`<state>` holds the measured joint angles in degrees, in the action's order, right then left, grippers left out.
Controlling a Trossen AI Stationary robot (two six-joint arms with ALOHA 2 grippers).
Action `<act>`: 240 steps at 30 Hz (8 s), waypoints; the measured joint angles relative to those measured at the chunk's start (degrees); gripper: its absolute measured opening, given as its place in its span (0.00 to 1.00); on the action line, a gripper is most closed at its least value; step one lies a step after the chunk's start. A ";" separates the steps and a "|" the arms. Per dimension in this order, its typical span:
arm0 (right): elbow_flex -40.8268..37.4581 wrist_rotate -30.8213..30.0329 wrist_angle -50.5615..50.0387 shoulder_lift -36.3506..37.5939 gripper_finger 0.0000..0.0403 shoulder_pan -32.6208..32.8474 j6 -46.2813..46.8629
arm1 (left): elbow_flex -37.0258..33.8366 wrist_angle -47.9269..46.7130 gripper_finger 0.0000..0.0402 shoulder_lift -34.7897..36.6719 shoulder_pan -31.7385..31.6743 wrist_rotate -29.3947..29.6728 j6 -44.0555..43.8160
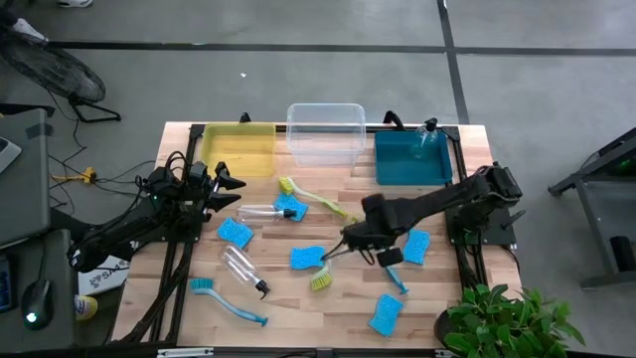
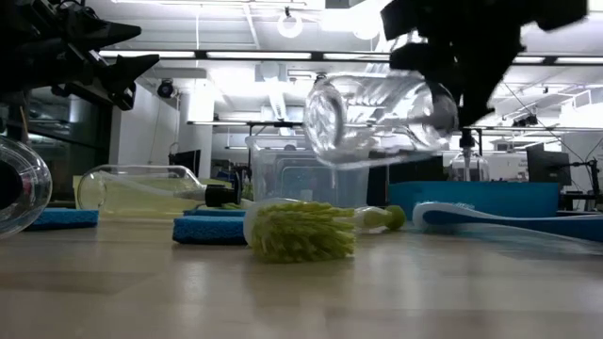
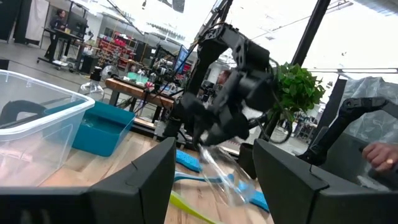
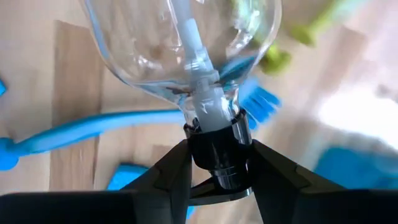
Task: Pick & Place Kitchen Sink Supplies
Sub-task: Put the transparent spray bottle into the blue bin
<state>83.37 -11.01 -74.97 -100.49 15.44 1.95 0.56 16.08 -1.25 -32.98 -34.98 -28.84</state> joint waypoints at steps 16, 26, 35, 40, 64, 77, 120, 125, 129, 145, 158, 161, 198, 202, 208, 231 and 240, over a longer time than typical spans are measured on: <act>9.21 2.92 -15.07 -0.44 0.33 -9.07 20.18 | 0.00 0.00 0.52 0.02 -0.01 0.00 0.00; 9.14 1.58 -15.05 -0.46 0.33 -12.21 24.78 | 0.00 0.00 0.52 0.00 0.01 0.00 0.01; 3.74 7.76 -15.02 -0.35 0.33 -13.80 28.09 | 0.02 0.00 0.52 0.02 0.01 0.00 0.01; -0.42 11.05 -15.01 -0.33 0.33 -15.13 27.85 | 0.02 0.00 0.52 0.02 0.01 0.00 0.02; -2.67 3.02 -15.00 1.66 0.33 -8.55 25.13 | 0.02 0.00 0.52 0.00 0.00 0.00 0.00; -2.67 1.46 -12.18 1.62 0.33 -4.89 28.25 | 0.02 0.00 0.52 0.00 0.01 0.00 0.01; -2.67 -4.91 26.82 1.57 0.33 -0.73 23.02 | 0.02 -3.77 0.52 -1.61 0.46 -7.65 16.76; -2.67 -4.74 27.29 1.57 0.33 -1.76 22.00 | 0.02 -1.90 0.52 -2.77 5.93 -0.94 23.57; -2.67 -4.63 27.27 1.57 0.33 -2.42 21.60 | 0.02 -1.02 0.52 -5.01 12.74 6.30 26.84; -2.67 -3.43 27.24 1.55 0.33 -3.45 20.49 | 4.70 11.53 0.68 -28.95 32.87 30.29 27.07; -2.67 -3.70 26.39 1.55 0.33 -3.56 19.59 | 16.19 11.21 0.96 -54.91 33.79 32.25 24.08; -2.67 -3.59 25.13 1.55 0.33 -3.54 19.37 | 19.34 11.34 0.97 -59.78 33.78 30.48 24.76; -2.65 -7.00 26.71 -1.79 0.30 -5.26 20.06 | 24.82 12.87 0.97 -66.79 33.74 29.60 24.04; -2.67 -6.29 28.38 -1.79 0.30 -6.09 19.58 | 24.91 14.03 0.97 -69.16 33.72 30.51 23.97; -2.67 -6.20 28.53 -1.79 0.29 -6.40 19.20 | 24.93 14.90 0.97 -70.90 33.72 31.01 24.07; -2.67 -6.51 29.50 -1.53 0.29 -6.43 19.26 | 24.93 14.22 0.80 -70.95 33.74 31.10 24.06; -2.67 -5.07 29.52 -1.51 0.29 -6.51 18.96 | 24.93 14.12 0.81 -70.95 33.78 31.04 23.84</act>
<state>80.71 -16.08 -45.45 -102.00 8.93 20.91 25.50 30.20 -72.20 0.80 -3.94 -4.99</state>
